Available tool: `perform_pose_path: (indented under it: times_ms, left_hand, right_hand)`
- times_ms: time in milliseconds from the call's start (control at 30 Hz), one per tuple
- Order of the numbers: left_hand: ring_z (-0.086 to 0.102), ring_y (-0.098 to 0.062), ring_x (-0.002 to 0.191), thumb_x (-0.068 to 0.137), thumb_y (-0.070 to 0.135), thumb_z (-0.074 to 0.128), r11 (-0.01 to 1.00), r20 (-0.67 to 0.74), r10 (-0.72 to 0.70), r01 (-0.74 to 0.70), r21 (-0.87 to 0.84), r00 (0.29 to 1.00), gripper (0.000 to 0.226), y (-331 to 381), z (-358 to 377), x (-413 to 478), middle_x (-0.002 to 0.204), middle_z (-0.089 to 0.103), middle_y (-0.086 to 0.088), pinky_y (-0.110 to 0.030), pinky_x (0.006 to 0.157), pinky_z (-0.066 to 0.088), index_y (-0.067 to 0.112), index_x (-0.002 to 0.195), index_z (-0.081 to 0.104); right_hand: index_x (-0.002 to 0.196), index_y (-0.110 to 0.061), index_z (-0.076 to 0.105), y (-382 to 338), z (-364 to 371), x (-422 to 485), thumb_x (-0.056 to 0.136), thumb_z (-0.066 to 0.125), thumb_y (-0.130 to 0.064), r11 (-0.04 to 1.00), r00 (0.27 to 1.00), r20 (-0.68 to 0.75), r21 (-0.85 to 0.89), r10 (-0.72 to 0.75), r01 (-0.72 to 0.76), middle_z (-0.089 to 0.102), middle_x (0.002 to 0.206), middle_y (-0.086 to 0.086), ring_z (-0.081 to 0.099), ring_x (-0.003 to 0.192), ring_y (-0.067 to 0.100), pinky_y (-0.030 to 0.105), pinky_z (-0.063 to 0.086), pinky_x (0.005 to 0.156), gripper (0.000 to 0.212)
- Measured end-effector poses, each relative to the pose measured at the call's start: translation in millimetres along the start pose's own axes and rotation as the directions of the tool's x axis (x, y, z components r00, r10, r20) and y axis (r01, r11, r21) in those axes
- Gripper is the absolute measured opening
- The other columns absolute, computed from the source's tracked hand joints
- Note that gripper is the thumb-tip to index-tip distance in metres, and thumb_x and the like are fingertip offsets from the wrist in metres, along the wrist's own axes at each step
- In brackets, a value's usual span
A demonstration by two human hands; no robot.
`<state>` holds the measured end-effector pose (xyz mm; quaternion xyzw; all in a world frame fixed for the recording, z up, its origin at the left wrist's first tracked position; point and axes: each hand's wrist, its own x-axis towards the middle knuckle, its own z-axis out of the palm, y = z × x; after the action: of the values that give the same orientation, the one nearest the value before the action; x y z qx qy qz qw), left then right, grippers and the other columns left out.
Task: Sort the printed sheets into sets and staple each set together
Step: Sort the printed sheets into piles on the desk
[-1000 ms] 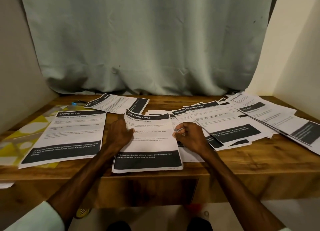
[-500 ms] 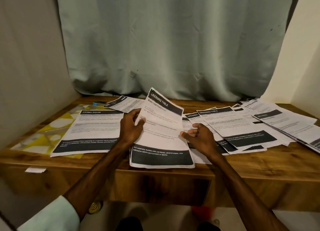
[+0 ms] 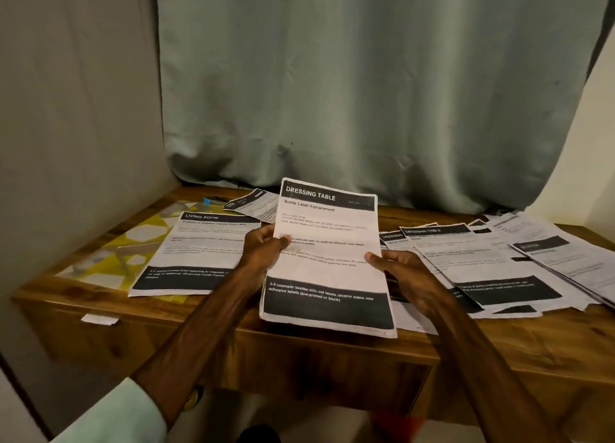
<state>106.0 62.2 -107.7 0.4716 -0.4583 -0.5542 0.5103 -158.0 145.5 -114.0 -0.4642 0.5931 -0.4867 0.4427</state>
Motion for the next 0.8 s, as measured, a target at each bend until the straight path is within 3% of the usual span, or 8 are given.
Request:
perform_pose_path:
  times_ms: [67,167,233,300,400,467,600,800]
  left_hand:
    - [0.072,-0.025,0.102,0.096,0.008,0.068,0.996,0.03,0.021,-0.024,0.081,0.999,0.032,-4.9,1.5,1.5,0.119,0.072,-0.005,-0.037,0.083,0.061,0.011,0.127,0.064]
    - [0.072,-0.021,0.101,0.097,0.021,0.069,0.942,0.049,0.087,-0.098,0.322,0.995,0.023,-11.9,0.8,11.9,0.117,0.073,-0.002,-0.032,0.082,0.059,0.016,0.12,0.067]
    - [0.069,-0.02,0.099,0.098,0.03,0.065,0.79,-0.014,0.227,-0.176,0.588,0.974,0.017,-10.5,2.1,25.6,0.112,0.073,-0.002,-0.032,0.083,0.056,0.017,0.109,0.07]
    - [0.065,-0.024,0.11,0.097,0.029,0.063,0.647,-0.026,0.347,-0.219,0.73,0.937,0.023,-3.6,6.2,41.6,0.123,0.069,-0.007,-0.039,0.094,0.055,0.016,0.116,0.068]
    - [0.051,-0.027,0.129,0.098,0.023,0.066,0.432,0.141,0.413,-0.33,0.839,0.9,0.032,11.2,13.7,68.4,0.136,0.058,-0.01,-0.039,0.105,0.046,0.015,0.128,0.059]
    - [0.049,-0.027,0.128,0.096,0.019,0.068,0.296,0.243,0.354,-0.355,0.887,0.903,0.035,19.1,17.9,85.1,0.136,0.056,-0.01,-0.041,0.105,0.046,0.014,0.129,0.058]
    - [0.061,-0.024,0.111,0.093,0.036,0.069,0.117,0.372,0.098,-0.382,0.917,0.923,0.034,12.4,22.9,121.2,0.126,0.064,-0.007,-0.042,0.095,0.055,0.017,0.122,0.064]
    - [0.061,-0.028,0.119,0.105,0.04,0.045,0.05,0.387,-0.06,-0.384,0.922,0.92,0.037,1.5,48.6,163.7,0.137,0.06,-0.01,-0.043,0.097,0.05,0.019,0.133,0.058]
  right_hand:
    - [0.117,-0.018,0.071,-0.4,3.8,4.4,0.094,0.072,-0.023,0.999,0.999,-0.032,-0.039,0.015,-0.017,0.079,0.108,0.001,0.076,0.095,0.02,0.036,0.06,0.081,0.023]
    - [0.119,-0.02,0.069,0.5,5.0,8.3,0.095,0.072,-0.017,0.993,0.996,-0.091,-0.118,0.003,-0.014,0.077,0.109,0.0,0.075,0.092,0.021,0.03,0.061,0.069,0.025]
    - [0.119,-0.018,0.07,3.6,1.1,10.9,0.095,0.071,-0.014,0.987,0.99,-0.143,-0.162,-0.017,-0.007,0.075,0.106,-0.002,0.074,0.087,0.019,0.025,0.057,0.063,0.025]
    - [0.119,-0.013,0.071,11.2,-2.5,16.9,0.095,0.07,-0.01,0.974,0.979,-0.201,-0.228,-0.041,-0.006,0.072,0.105,-0.002,0.069,0.083,0.015,0.023,0.051,0.063,0.025]
    - [0.101,-0.013,0.074,22.4,-1.3,23.1,0.092,0.069,-0.005,0.971,0.969,-0.239,-0.24,-0.068,0.009,0.074,0.105,0.005,0.068,0.082,0.016,0.024,0.049,0.065,0.012]
    - [0.089,-0.02,0.069,24.7,1.2,22.4,0.092,0.069,-0.005,0.965,0.964,-0.247,-0.259,-0.098,0.032,0.072,0.097,0.002,0.068,0.08,0.015,0.025,0.05,0.065,0.016]
    - [0.093,-0.019,0.071,31.3,-0.1,23.2,0.091,0.069,-0.004,0.954,0.961,-0.247,-0.297,-0.125,0.047,0.073,0.097,-0.002,0.069,0.085,0.014,0.028,0.054,0.07,0.015]
    - [0.093,-0.023,0.068,34.2,-0.7,24.7,0.093,0.068,-0.005,0.961,0.959,-0.248,-0.267,-0.139,0.07,0.068,0.087,-0.012,0.066,0.08,0.006,0.017,0.047,0.061,0.018]
